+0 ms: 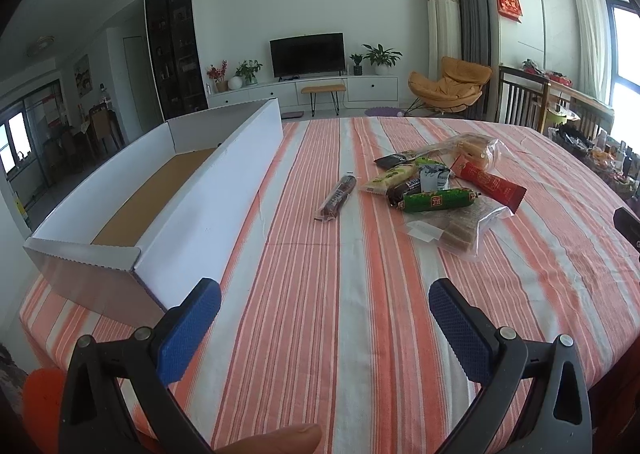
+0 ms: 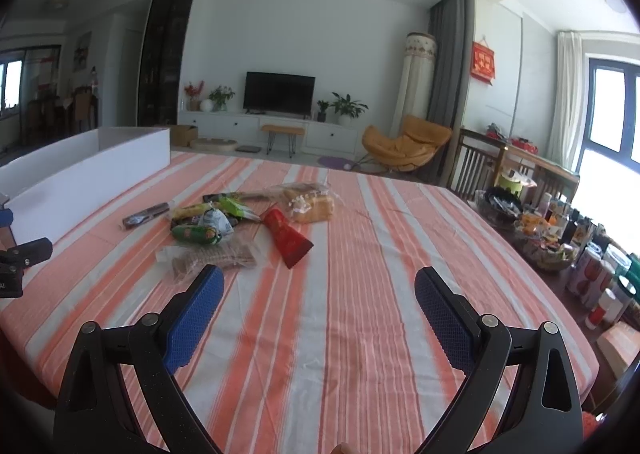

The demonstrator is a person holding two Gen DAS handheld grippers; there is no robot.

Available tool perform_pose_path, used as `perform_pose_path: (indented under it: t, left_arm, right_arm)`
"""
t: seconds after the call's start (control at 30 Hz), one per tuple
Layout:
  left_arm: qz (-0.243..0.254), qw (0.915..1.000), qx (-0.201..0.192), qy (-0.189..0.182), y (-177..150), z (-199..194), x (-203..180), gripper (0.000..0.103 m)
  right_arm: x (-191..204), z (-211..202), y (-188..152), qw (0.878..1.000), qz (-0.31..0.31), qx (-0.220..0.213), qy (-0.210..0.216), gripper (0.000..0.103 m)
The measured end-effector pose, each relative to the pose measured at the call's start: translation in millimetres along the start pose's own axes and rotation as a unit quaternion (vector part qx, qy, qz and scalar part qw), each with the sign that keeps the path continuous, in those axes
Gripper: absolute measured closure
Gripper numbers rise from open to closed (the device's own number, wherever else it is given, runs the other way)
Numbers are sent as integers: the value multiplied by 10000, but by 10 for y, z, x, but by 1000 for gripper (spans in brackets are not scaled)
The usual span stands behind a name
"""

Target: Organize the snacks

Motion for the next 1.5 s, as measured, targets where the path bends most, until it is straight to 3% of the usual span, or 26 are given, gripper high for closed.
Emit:
perform_pose_path:
  t: [0.23,0.37,0.8,1.03,1.2,1.3,1.37,1.43,1.5]
  left_arm:
    - [13,9987,504,-49,-37,110,18,0]
    - [15,9986,512,-108,-59,161,14,0]
    - [140,9937,1090,-201,-183,356,-37,0]
    - [379,9893,1404,62,-223,574,-5,0]
    - [306,9839,1760,95,-194,788,2,0]
    - [138,9796,2006,16,-230,904,48,0]
    - [205,9799,1986,64,-247,925,32,0]
    - [176,9803,1969,-3,-255,923,29,0]
    - [190,9807,1946,-27,-255,914,28,0]
  right_arm:
    - [-51,19,-16,10000,86,31,2,5]
    - [-81,29,-18,9999,130,54,-6,5]
    - [-166,41,-28,9996,262,87,2,5]
    - [-221,120,-64,9987,426,286,75,5]
    - [-296,260,-102,9956,610,654,270,5]
    - [-404,498,-20,9877,835,1107,724,5]
    - [-512,790,130,9781,957,1491,1093,5]
    - [-628,1155,340,9732,895,1756,1187,5]
    - [-670,1643,504,9605,749,2326,1332,5]
Point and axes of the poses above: each gripper's, at about its wrist camera, not at the fingertips, and z roughly the way its jaws point, x to its left, y to its top, the point moved 1 cm from there along z, roughly the way its jaws point, and after that the axes turned 9 degrees about y, right-handed, at the moved point
